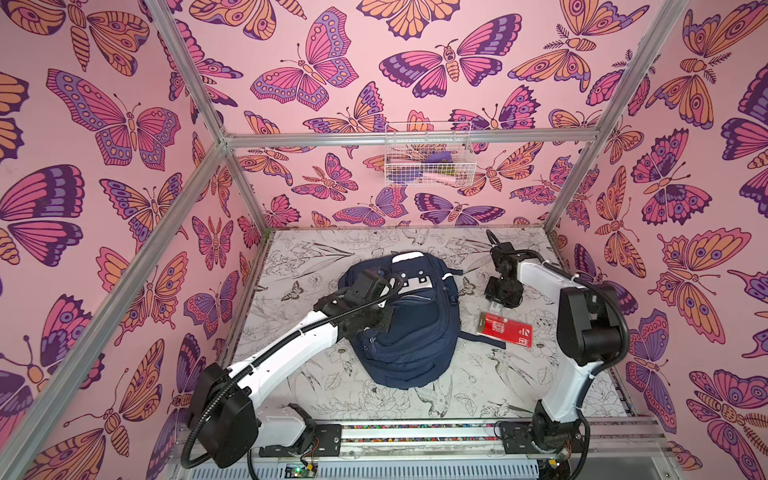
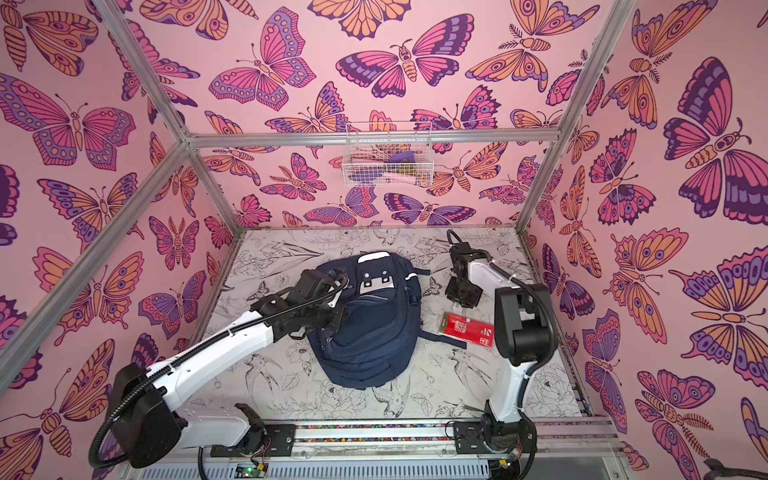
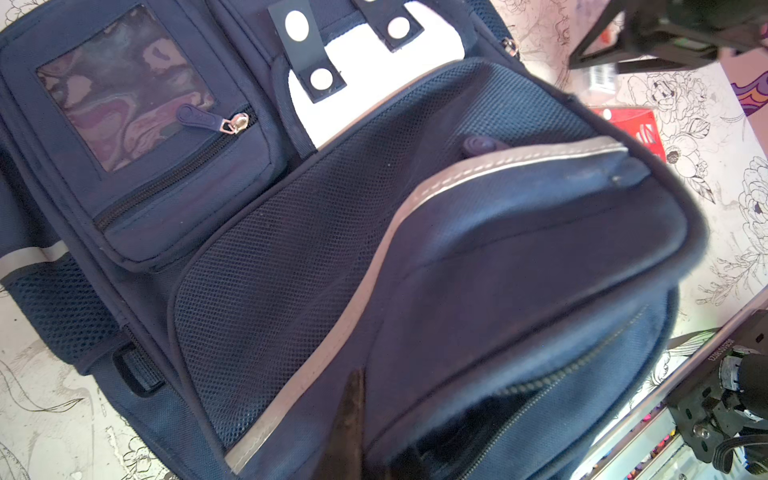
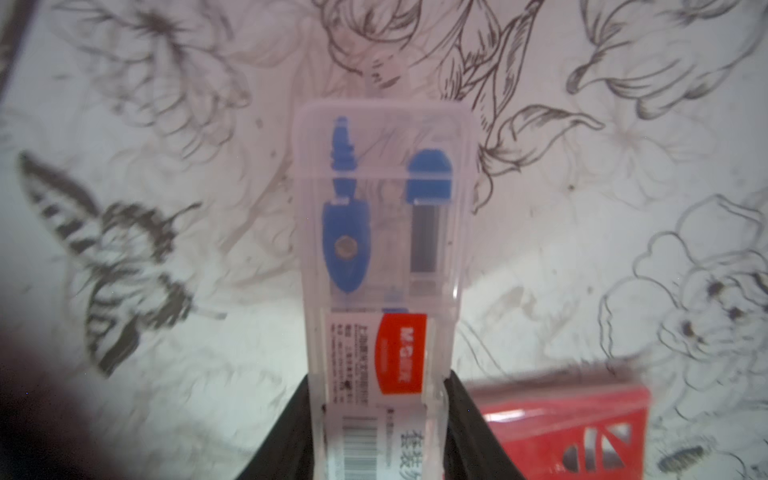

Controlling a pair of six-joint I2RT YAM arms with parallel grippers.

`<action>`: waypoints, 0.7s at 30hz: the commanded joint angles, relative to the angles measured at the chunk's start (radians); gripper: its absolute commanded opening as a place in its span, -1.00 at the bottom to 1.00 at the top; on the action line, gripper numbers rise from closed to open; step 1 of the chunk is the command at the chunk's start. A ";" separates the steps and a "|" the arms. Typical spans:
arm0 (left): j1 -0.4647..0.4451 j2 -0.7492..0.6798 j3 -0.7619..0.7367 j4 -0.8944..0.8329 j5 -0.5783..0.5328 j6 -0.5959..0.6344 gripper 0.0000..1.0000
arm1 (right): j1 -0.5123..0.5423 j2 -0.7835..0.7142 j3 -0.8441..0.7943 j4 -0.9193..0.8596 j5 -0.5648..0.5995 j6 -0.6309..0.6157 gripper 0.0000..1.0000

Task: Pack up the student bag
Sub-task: 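Carry the clear box to the backpack opening and push it inside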

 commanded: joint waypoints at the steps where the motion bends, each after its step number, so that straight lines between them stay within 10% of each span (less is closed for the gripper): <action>1: 0.015 -0.001 -0.005 0.043 0.005 -0.032 -1.00 | 0.129 -0.185 -0.032 -0.064 0.014 -0.032 -0.71; 10: 0.017 0.009 -0.009 0.065 0.053 -0.044 -1.00 | 0.580 -0.584 -0.160 -0.134 0.054 0.167 -0.72; 21: 0.017 -0.043 -0.038 0.140 0.150 -0.047 -1.00 | 0.888 -0.515 -0.149 -0.003 -0.081 0.360 -0.73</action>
